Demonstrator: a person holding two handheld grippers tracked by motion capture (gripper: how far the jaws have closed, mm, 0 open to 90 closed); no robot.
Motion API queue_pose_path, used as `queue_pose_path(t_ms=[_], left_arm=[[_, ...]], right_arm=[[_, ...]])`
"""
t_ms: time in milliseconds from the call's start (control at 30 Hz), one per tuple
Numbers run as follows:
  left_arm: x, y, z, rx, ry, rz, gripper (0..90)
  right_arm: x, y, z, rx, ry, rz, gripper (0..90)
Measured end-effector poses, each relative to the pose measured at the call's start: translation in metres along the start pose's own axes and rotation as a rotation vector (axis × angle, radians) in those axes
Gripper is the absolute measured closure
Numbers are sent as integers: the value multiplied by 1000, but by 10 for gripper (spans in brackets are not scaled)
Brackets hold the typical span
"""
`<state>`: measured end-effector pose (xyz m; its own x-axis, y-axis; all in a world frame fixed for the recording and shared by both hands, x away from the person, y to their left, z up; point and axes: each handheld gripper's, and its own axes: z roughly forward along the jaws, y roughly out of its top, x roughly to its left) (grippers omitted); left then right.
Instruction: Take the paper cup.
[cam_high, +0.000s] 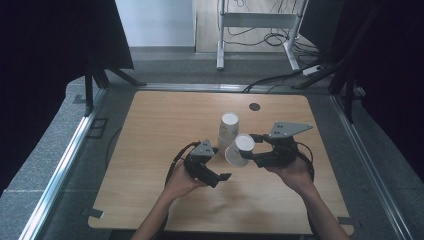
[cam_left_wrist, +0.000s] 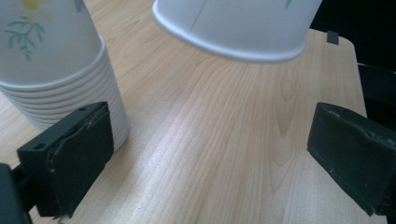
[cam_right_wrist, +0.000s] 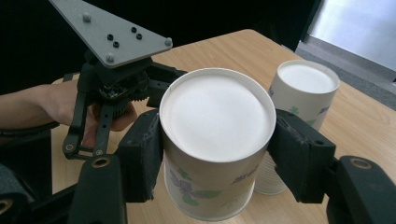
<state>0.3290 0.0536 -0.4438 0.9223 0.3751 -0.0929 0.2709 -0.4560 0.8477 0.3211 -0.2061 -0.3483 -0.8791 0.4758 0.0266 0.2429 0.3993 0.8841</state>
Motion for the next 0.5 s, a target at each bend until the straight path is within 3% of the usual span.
queue_pose_path(t_ms=[500], left_arm=[[-8, -9, 1, -2, 1, 2, 17]], right_arm=[[7, -24, 8, 24, -1, 4, 374]])
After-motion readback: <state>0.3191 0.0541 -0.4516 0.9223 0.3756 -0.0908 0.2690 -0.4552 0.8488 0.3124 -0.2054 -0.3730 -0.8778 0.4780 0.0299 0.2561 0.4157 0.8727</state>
